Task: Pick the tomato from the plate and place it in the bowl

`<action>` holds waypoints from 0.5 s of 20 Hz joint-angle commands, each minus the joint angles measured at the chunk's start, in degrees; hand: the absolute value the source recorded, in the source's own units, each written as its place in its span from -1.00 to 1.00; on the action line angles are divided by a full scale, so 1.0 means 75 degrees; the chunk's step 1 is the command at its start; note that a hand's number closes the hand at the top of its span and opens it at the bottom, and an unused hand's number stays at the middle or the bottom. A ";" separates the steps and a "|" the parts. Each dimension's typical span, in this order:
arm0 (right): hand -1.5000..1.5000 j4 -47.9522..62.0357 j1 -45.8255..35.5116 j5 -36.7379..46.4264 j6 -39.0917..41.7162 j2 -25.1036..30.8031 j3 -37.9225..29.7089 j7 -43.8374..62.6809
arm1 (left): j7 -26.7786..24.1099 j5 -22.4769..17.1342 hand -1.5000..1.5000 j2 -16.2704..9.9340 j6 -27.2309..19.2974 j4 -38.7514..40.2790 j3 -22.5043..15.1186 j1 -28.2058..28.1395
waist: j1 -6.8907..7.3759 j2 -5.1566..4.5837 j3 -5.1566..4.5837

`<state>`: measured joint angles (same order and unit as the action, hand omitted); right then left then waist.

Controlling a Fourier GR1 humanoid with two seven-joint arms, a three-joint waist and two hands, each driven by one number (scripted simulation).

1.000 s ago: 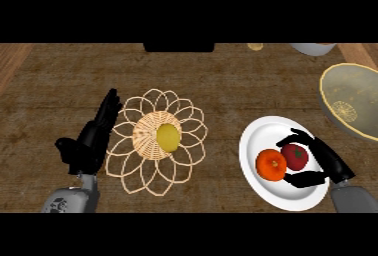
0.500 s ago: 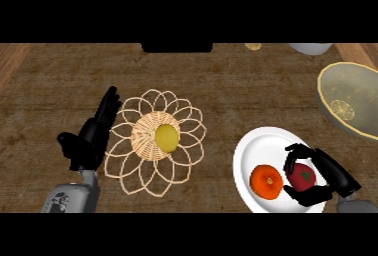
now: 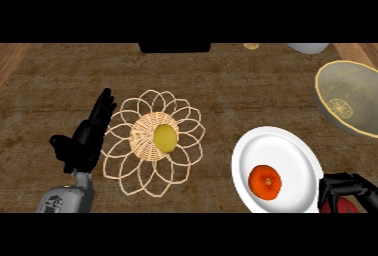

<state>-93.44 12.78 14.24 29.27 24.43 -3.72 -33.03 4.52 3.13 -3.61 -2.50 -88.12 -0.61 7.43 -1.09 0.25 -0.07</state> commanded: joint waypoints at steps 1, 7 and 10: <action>1.00 -0.1538 0.0795 -0.0889 0.0251 0.0056 -0.0615 -0.0358 | 0.0288 0.0065 0.00 0.0087 -0.0088 -0.0458 -0.0154 -0.0164 | -0.0020 0.0022 0.0003; 1.00 -0.3879 0.1376 -0.2087 0.0149 0.0243 -0.1949 0.0472 | -0.0021 0.0121 0.00 0.0152 -0.0182 -0.0035 -0.0059 -0.0044 | -0.0067 0.0006 -0.0004; 1.00 -0.4099 0.0655 -0.2996 0.0124 0.0604 -0.2832 0.1987 | -0.0033 0.0096 0.00 0.0179 -0.0004 -0.0059 -0.0224 -0.0095 | 0.0071 -0.0017 -0.0002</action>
<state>-118.86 19.37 -0.86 29.29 26.48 -17.92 -26.14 4.59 3.70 -3.00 -3.00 -88.24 -1.04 7.59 -1.19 0.24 -0.10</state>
